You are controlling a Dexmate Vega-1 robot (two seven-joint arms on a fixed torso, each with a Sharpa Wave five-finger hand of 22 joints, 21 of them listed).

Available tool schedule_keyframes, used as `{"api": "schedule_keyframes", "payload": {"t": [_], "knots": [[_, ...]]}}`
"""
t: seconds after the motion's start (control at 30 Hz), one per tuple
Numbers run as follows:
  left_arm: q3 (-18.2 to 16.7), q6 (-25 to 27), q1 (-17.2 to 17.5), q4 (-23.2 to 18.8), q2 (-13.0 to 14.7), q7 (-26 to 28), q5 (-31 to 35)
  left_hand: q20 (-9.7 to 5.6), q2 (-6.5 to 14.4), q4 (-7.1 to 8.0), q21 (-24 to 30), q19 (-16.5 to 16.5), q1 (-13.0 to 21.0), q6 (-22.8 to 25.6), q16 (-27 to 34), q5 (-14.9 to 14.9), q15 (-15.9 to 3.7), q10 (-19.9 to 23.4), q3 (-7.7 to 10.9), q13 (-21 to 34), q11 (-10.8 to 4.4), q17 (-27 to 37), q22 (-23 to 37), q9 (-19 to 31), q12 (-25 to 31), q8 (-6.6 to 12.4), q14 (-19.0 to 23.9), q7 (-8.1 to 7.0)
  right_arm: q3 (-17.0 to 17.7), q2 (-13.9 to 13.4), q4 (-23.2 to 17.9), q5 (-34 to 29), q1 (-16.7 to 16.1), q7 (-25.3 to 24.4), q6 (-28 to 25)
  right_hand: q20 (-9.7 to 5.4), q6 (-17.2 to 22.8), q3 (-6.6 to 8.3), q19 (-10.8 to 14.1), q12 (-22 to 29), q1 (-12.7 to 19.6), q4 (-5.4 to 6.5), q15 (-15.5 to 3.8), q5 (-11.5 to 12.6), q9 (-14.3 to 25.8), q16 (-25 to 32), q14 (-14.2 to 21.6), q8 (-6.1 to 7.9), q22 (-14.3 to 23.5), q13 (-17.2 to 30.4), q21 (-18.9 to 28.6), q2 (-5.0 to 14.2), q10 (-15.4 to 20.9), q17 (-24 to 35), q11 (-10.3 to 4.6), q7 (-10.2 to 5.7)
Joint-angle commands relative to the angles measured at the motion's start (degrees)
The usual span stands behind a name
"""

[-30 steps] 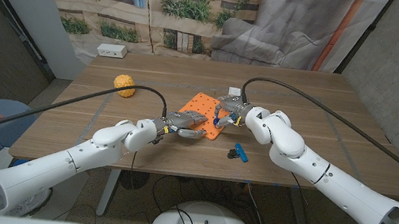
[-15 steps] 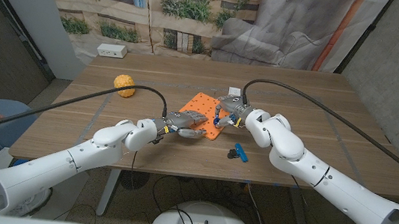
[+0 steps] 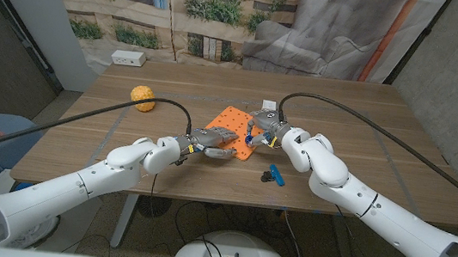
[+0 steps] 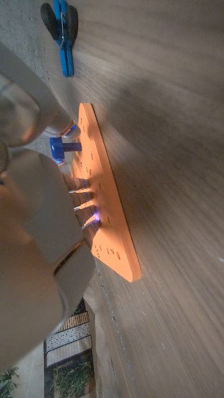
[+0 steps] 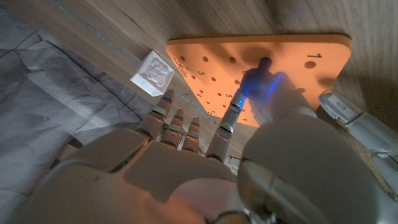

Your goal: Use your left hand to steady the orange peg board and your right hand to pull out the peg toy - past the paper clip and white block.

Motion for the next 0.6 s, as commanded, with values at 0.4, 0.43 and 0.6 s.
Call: {"api": "schedule_keyframes", "payload": {"t": [0.4, 0.43, 0.6], "knots": [[-0.08, -0.16, 0.37, -0.5, 0.29, 0.24, 0.07, -6.84, 5.88, 0.17, 0.4, 0.48, 0.37, 0.52, 0.25, -0.03, -1.73, 1.04, 0.71, 0.33, -0.35, 0.22, 0.08, 0.28, 0.28, 0.29, 0.48, -0.05, 1.07, -0.16, -0.66, 0.8, -2.4, -5.29, -0.87, -1.19, 5.64, 0.23, 3.29, 0.63, 0.98, 0.41, -1.77, 0.11, 1.5, 1.32, 2.99, 3.24, 0.15, 0.09, 0.57, 3.02, 3.53, 0.52, -0.46, -0.23], [-0.07, -0.18, 0.36, -0.5, 0.3, 0.19, 0.09, -6.83, 5.88, 0.17, 0.4, 0.47, 0.37, 0.53, 0.25, -0.04, -1.73, 1.02, 0.73, 0.33, -0.31, 0.22, 0.08, 0.28, 0.27, 0.29, 0.48, -0.03, 1.09, -0.12, -0.66, 0.78, -2.52, -5.44, -1.09, -1.25, 5.9, 0.19, 3.49, 0.63, 0.97, 0.42, -1.97, 0.12, 1.55, 1.39, 3.14, 3.39, 0.15, 0.08, 0.58, 3.08, 3.71, 0.55, -0.44, -0.23], [-0.09, -0.18, 0.36, -0.48, 0.29, 0.17, 0.16, -6.82, 5.87, 0.16, 0.4, 0.5, 0.36, 0.58, 0.24, -0.06, -1.76, 1.05, 0.82, 0.33, -0.27, 0.22, 0.07, 0.28, 0.27, 0.28, 0.48, 0.02, 1.4, 0.08, -0.58, 1.85, -2.79, -6.08, -1.46, -1.45, 6.55, 0.05, 4.2, 0.71, 0.89, 0.49, -2.32, 0.15, 1.68, 1.59, 3.64, 3.76, 0.16, 0.07, 0.66, 3.26, 4.47, 0.63, -0.55, -0.22]]}}
